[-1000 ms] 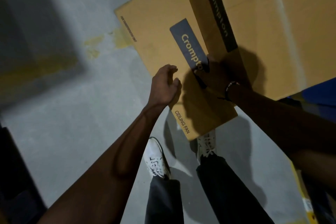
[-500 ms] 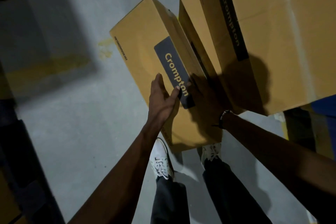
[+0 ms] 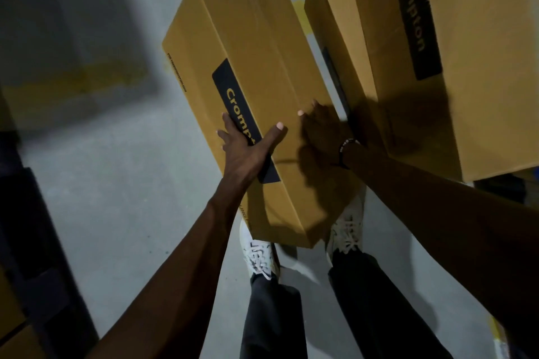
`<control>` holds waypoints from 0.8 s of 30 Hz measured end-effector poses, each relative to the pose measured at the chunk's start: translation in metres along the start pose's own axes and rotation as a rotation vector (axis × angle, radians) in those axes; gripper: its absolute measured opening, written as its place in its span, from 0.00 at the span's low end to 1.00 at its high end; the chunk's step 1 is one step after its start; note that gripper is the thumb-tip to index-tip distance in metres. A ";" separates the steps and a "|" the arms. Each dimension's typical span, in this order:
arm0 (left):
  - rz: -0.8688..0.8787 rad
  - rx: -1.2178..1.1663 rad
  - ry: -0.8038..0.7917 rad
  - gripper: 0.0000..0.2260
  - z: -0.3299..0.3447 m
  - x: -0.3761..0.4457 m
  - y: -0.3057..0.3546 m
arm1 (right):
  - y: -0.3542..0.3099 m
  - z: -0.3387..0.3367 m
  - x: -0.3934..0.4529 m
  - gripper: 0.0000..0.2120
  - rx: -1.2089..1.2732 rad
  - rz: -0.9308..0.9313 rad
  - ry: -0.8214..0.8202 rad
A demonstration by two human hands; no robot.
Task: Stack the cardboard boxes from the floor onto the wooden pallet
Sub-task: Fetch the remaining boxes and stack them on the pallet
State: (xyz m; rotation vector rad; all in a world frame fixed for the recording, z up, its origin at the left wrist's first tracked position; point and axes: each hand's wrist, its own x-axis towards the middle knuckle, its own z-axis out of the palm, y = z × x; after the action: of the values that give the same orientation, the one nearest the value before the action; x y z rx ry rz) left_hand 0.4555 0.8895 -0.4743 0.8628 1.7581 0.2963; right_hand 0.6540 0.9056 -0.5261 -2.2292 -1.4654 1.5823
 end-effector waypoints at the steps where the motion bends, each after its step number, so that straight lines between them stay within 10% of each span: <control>1: -0.013 -0.002 0.003 0.63 -0.002 0.001 -0.004 | 0.003 0.001 0.009 0.29 0.003 0.029 0.008; 15: 0.005 -0.172 0.070 0.60 -0.044 0.026 -0.059 | 0.037 0.006 0.044 0.64 0.279 0.154 -0.072; 24: 0.158 -0.282 0.110 0.41 -0.135 -0.012 0.014 | -0.072 -0.038 -0.028 0.31 0.283 -0.074 0.043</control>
State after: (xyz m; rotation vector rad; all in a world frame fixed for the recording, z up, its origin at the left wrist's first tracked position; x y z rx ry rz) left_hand 0.3408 0.9204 -0.4084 0.7919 1.6998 0.6904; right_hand 0.6346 0.9434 -0.4514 -2.0157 -1.2107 1.5948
